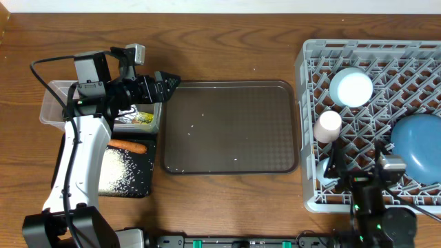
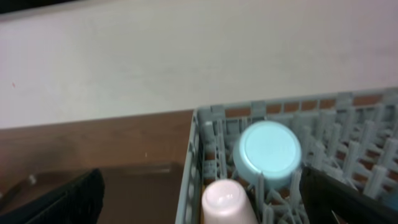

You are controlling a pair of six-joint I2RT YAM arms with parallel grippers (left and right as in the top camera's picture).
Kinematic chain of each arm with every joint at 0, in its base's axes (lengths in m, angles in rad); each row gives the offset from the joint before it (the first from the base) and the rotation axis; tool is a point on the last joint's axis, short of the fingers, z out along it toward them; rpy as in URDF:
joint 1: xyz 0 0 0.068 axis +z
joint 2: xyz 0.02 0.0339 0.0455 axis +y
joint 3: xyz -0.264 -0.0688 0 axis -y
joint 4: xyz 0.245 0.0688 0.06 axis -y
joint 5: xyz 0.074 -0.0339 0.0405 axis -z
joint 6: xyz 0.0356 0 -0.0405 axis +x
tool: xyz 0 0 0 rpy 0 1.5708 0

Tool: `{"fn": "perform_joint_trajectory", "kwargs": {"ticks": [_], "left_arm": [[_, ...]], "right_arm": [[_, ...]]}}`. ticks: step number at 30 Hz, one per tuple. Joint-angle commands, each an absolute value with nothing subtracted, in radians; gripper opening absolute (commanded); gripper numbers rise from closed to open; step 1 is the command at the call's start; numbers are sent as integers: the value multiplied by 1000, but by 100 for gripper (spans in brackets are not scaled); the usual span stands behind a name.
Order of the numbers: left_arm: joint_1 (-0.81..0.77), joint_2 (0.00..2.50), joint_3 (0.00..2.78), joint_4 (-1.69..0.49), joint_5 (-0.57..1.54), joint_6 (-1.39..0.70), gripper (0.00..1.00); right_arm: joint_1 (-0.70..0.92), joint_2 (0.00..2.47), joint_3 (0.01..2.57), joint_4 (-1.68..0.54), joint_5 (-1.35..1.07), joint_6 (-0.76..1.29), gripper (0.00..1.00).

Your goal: Sort waste into correct bins and load items into the dishwasher rack

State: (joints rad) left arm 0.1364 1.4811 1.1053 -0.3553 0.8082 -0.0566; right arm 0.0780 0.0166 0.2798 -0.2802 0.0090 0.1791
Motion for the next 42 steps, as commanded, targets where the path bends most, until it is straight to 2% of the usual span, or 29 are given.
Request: {"fn": "perform_joint_trajectory", "kwargs": {"ticks": [1,9,18,28,42], "left_arm": [[139,1472,1103,-354,810,-65,100],[139,1472,1103,-354,810,-65,100],[139,1472,1103,-354,810,-65,100],[139,1472,1103,-354,810,-65,100],[139,1472,1103,-354,810,-65,100]], "right_arm": [[65,6,187,-181,-7,179,99],[65,5,9,57,-4,179,99],[65,5,6,-72,67,177,99],[65,5,6,-71,63,72,99],[67,4,6,-70,63,73,99]]}}
